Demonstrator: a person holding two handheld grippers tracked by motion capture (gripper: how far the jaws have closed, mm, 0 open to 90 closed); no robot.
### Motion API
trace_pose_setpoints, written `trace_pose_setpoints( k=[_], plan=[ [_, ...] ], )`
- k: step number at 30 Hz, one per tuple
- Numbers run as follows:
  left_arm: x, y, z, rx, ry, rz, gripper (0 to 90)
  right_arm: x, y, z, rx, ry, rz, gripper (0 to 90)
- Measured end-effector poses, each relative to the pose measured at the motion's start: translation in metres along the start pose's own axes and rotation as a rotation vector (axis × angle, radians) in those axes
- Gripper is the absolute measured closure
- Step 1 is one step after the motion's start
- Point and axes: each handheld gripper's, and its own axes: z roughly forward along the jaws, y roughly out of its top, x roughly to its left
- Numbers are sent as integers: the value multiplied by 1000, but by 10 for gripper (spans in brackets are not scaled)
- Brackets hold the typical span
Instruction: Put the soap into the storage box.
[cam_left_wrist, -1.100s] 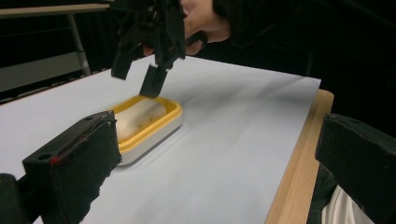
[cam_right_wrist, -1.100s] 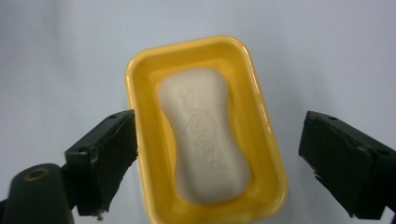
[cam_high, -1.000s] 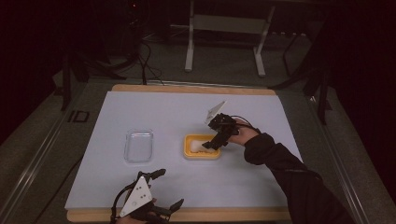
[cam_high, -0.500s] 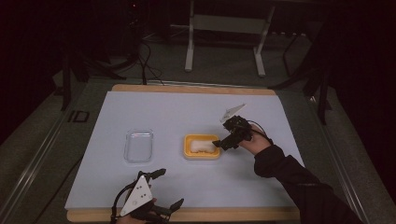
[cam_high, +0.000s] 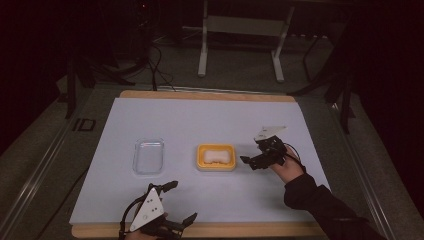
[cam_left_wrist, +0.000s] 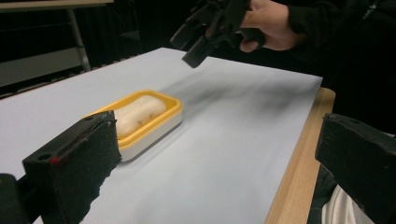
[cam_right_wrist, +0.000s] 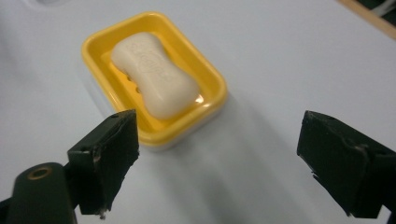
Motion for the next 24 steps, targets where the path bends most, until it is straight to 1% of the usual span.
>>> trace_pose_setpoints(
  k=[2,3,5,7,8,10,11,12,14,16,17,18,19,20,21,22,24],
  plan=[
    [0,0,0,0,-1,0,1,0,-7,-6,-9,-5,27,125],
    [0,0,0,-1,-1,1,0,1,-11,-9,-27,-15,33,125],
    [-1,0,0,1,-2,2,0,3,-18,-14,-39,-22,56,126],
    [-1,0,0,0,-3,2,0,4,-26,-18,-48,-2,71,126],
    [-1,0,0,0,-4,4,0,6,-30,-20,-55,-6,74,126],
    [-1,1,-1,-5,-4,3,0,9,-37,-22,-58,-27,62,126],
    [-1,1,-1,-6,-3,5,0,11,-40,-24,-65,-35,64,125],
    [-1,1,-1,-7,-2,6,0,12,-44,-26,-84,-37,74,125],
    [-2,1,-2,-9,-1,7,0,13,-50,-29,-93,-19,88,125],
    [-1,1,-3,-6,-1,7,0,15,-56,-33,-114,-33,102,125],
    [-2,1,-2,-4,-1,8,0,15,-58,-35,-114,-27,106,124],
    [-2,1,-2,-1,-2,9,0,16,-60,-38,-116,-36,106,124],
    [-2,1,-2,2,-2,11,0,17,-63,-40,-122,-56,102,124],
    [-2,1,-1,4,-2,10,0,17,-65,-42,-119,-66,103,124],
    [-2,1,-1,4,-2,11,0,17,-68,-44,-111,-83,112,124],
    [-2,1,-1,3,0,10,0,16,-71,-45,-114,-95,117,125],
    [-2,1,-2,-1,3,9,0,15,-75,-47,-111,-76,129,124]
  ],
)
